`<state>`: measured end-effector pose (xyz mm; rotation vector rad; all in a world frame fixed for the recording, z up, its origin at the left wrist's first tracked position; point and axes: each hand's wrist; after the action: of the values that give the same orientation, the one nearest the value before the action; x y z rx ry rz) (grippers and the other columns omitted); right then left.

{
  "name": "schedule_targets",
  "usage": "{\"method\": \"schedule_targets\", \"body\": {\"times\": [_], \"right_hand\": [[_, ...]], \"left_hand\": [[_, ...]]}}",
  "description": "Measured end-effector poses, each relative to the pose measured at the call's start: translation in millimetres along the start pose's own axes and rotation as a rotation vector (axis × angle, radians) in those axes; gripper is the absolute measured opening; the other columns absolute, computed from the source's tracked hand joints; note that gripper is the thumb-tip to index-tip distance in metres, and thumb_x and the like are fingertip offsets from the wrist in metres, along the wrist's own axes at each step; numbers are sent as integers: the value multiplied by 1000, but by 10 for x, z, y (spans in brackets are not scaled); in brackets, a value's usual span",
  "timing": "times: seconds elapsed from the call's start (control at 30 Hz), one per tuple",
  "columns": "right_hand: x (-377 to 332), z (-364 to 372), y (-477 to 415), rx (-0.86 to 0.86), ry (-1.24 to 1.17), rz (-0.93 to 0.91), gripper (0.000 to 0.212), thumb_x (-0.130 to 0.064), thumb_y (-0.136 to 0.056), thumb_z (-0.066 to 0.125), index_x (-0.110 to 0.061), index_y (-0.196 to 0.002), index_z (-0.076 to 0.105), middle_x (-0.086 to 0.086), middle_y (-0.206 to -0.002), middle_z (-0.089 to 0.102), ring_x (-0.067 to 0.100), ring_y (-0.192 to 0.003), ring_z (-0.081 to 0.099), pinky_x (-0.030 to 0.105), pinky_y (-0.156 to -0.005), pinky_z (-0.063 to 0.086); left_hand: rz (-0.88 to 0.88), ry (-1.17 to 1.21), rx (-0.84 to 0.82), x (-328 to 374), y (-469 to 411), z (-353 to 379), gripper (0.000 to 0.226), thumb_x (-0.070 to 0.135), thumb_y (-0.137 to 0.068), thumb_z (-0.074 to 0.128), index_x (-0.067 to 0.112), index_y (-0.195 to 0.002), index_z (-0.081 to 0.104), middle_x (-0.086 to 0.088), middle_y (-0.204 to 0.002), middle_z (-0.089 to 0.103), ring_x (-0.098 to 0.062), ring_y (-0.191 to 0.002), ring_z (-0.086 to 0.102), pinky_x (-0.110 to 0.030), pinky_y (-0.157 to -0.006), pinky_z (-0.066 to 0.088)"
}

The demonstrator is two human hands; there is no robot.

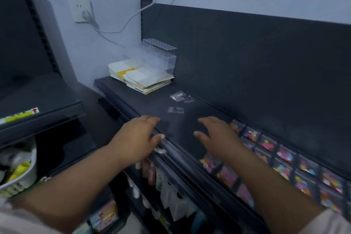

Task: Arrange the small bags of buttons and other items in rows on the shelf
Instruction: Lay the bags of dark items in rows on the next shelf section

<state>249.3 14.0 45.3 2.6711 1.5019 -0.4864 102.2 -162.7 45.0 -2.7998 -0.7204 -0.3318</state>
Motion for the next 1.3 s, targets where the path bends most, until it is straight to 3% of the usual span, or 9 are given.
{"method": "schedule_targets", "body": {"times": [0.07,0.33,0.57,0.8,0.97,1.07,1.17,1.3], "right_hand": [[112,-4,-285,-5,1,25,50,-43,-94,46,-21,-140,40,-2,-144,39,19,-129,38,29,-97,32],[551,185,-1334,-25,-58,59,40,-34,-94,50,-16,-129,52,4,-133,49,22,-120,47,30,-97,39],[765,643,-1942,-119,28,1,40,-19,-96,40,-15,-136,46,1,-148,37,24,-131,37,34,-108,32],[847,932,-2397,-211,90,45,48,-32,-99,34,-19,-145,30,-1,-157,17,21,-143,15,38,-116,17],[861,1003,-2415,-270,142,74,54,-44,-99,29,-23,-148,20,-5,-158,13,18,-145,8,39,-117,9],[772,938,-2236,-211,154,96,50,-43,-98,31,-23,-144,31,-3,-152,26,21,-138,20,36,-113,13],[669,886,-2068,-161,134,96,37,-38,-98,33,-21,-127,50,-1,-131,45,21,-119,38,33,-103,28],[717,792,-2137,-67,68,164,28,-13,-95,41,-16,-113,61,4,-113,56,22,-105,53,28,-85,44]], "left_hand": [[-17,-6,-13,-40,-280,13,58,47,-93,46,21,-143,34,-2,-140,45,-21,-124,45,-33,-101,40],[-77,13,-48,-190,-1335,302,44,42,-93,49,22,-133,47,-4,-112,54,-22,-104,54,-34,-89,46],[-26,45,-142,-394,-2031,753,28,32,-93,48,19,-116,57,-5,-110,54,-27,-106,53,-36,-85,47],[46,19,-236,-541,-2450,1023,29,35,-92,49,23,-117,56,-4,-113,53,-26,-110,48,-37,-89,45],[100,-22,-230,-601,-2589,1109,34,37,-88,55,21,-119,57,-4,-119,50,-26,-112,44,-37,-92,44],[106,-20,-243,-626,-2660,1098,33,38,-87,57,19,-114,60,-5,-118,50,-26,-111,46,-37,-91,46],[115,12,-236,-639,-2689,1088,27,37,-86,59,16,-102,61,-6,-112,52,-25,-106,50,-34,-85,47],[118,52,-248,-663,-2705,1098,24,38,-87,57,16,-95,60,-5,-108,53,-24,-102,52,-33,-81,46]]}}
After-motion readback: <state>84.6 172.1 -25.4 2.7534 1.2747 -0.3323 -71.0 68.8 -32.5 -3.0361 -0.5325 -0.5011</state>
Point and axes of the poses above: each hand's wrist, its own y-axis away from the middle knuckle, its own z-axis out of the palm, x = y × z
